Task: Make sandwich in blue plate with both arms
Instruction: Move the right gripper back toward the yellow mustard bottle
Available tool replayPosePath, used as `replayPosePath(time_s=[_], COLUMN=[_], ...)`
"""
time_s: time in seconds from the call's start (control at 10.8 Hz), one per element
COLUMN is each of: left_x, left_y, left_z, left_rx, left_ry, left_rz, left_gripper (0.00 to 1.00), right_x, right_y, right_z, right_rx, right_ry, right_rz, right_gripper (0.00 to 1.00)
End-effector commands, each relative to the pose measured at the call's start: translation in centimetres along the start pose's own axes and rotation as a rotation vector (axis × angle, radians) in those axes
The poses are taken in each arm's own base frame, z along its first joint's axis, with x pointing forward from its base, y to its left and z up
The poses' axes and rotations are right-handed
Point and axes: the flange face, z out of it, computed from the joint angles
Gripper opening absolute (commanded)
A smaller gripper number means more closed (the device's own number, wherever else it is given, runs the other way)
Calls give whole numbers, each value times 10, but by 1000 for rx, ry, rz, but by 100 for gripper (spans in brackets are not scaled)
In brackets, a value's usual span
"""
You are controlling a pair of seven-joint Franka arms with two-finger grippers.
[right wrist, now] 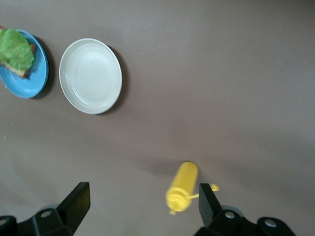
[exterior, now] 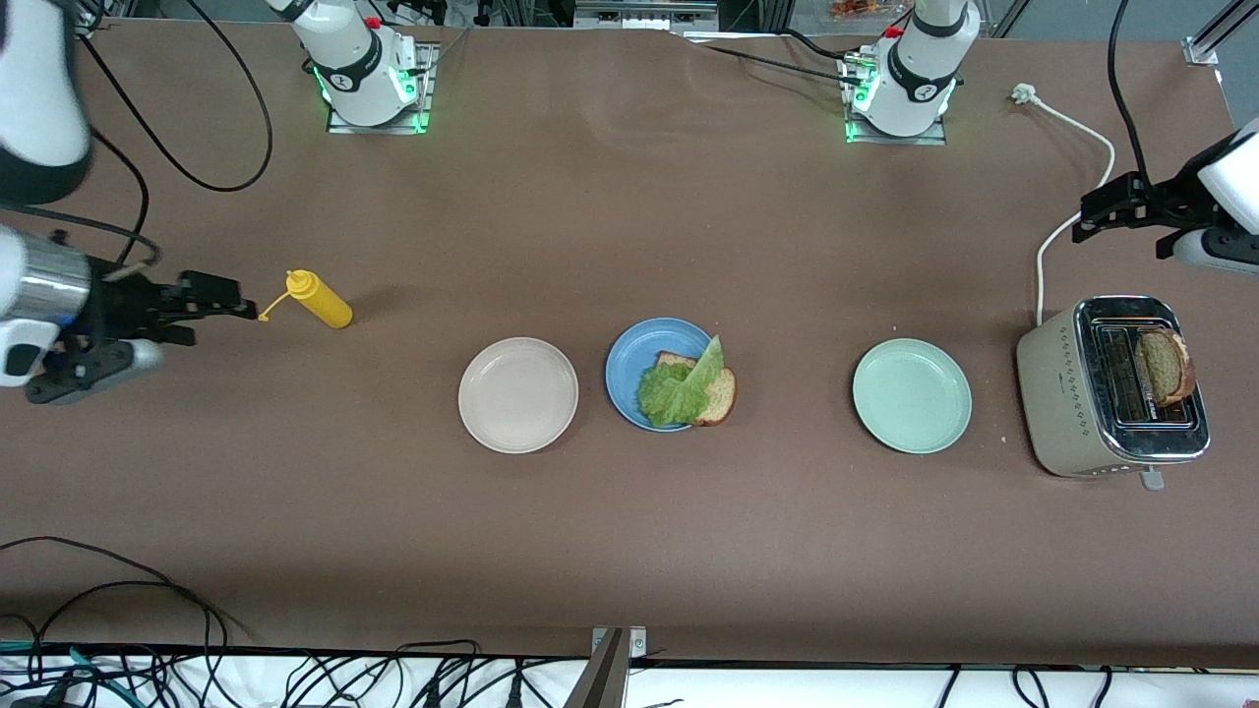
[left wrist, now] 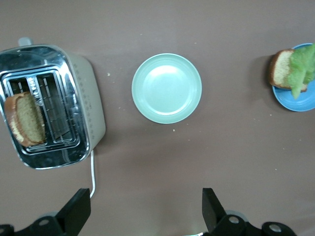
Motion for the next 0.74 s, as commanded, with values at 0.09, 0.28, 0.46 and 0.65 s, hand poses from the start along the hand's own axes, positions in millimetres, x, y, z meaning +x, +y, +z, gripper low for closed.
replayPosePath(time_s=[0.09, 0.28, 0.46, 0.65], left_x=[-10, -4, 7, 13], left_y=[-60, -78, -93, -101], left_z=[-6, 4, 28, 40], left_rx=[0, 82, 132, 124], left_ry=[12, -3, -55, -69], left_rz=[-98, -109, -111, -117], left_gripper=[100, 100, 100, 100], right_x=[-62, -94, -116, -140], right_y=[105, 147, 172, 197], right_z=[15, 40, 55, 79], right_rx=[161, 252, 316, 360], right_ry=[65, 123, 227, 322], right_rz=[-203, -298, -443, -587], right_gripper=[98, 98, 98, 98])
